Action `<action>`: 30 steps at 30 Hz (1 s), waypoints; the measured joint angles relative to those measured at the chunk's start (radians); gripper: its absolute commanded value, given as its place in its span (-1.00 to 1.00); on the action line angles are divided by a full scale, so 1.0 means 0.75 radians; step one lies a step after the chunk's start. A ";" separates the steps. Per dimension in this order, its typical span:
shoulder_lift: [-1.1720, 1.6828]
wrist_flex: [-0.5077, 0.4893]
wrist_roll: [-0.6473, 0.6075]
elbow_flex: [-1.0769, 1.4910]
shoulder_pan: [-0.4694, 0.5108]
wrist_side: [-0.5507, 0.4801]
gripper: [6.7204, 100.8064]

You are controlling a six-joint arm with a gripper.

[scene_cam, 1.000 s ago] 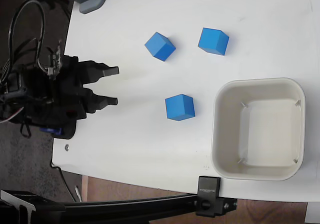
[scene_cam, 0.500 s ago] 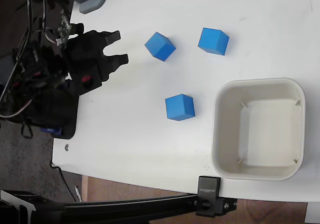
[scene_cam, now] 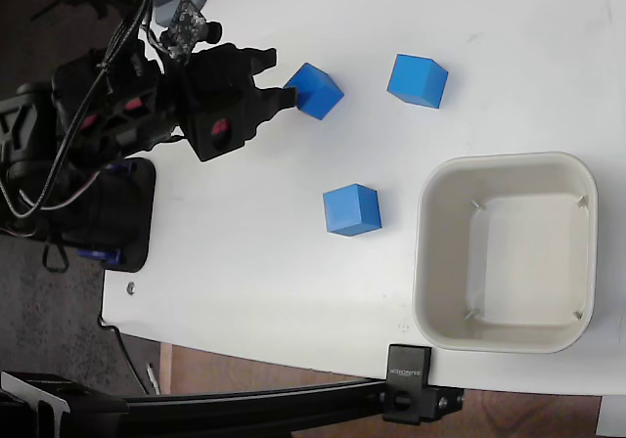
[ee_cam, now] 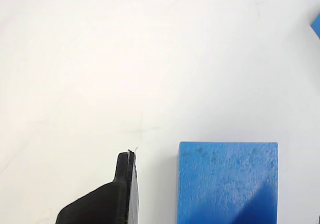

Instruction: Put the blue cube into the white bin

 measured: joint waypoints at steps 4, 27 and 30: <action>-0.072 -0.025 0.000 -0.008 0.008 -0.008 0.96; -0.137 -0.192 0.049 0.020 0.012 -0.022 0.97; -0.139 -0.209 0.057 0.033 0.012 -0.025 0.97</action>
